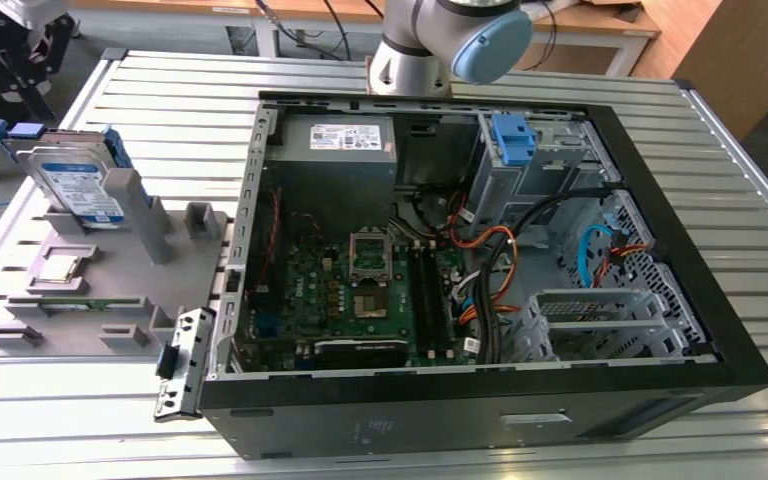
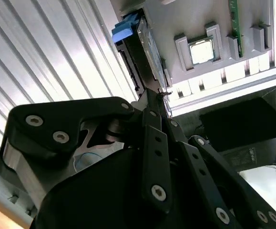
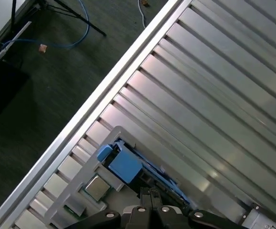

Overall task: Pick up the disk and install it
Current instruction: 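Pick up the disk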

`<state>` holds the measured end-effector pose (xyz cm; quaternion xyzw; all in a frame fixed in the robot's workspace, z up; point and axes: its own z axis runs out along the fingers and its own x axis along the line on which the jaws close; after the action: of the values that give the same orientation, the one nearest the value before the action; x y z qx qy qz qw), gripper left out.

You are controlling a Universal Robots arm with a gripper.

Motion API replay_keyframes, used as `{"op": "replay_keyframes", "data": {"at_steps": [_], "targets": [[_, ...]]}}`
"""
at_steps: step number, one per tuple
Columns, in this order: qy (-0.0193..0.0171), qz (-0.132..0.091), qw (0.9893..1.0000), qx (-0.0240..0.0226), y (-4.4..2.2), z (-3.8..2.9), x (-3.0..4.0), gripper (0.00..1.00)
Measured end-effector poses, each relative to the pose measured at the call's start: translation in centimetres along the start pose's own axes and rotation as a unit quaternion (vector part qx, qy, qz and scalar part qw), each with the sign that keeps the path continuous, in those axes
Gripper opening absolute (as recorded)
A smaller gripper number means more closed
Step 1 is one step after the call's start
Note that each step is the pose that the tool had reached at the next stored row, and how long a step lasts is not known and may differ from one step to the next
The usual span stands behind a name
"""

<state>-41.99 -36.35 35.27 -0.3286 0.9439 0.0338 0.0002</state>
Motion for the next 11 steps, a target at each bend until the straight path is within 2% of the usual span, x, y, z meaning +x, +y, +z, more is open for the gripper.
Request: {"op": "replay_keyframes", "data": {"at_steps": [3, 5, 8, 11], "targets": [[0.0018, -0.027, 0.9996, -0.0006, 0.00, 0.00, 0.00, 0.11], [0.0029, -0.045, 0.9990, -0.0010, 0.00, 0.01, 0.00, 0.11], [0.0047, -0.073, 0.9973, -0.0016, 0.00, 0.01, 0.00, 0.11], [0.0064, -0.100, 0.9950, -0.0023, 0.00, 0.01, 0.00, 0.11]]}}
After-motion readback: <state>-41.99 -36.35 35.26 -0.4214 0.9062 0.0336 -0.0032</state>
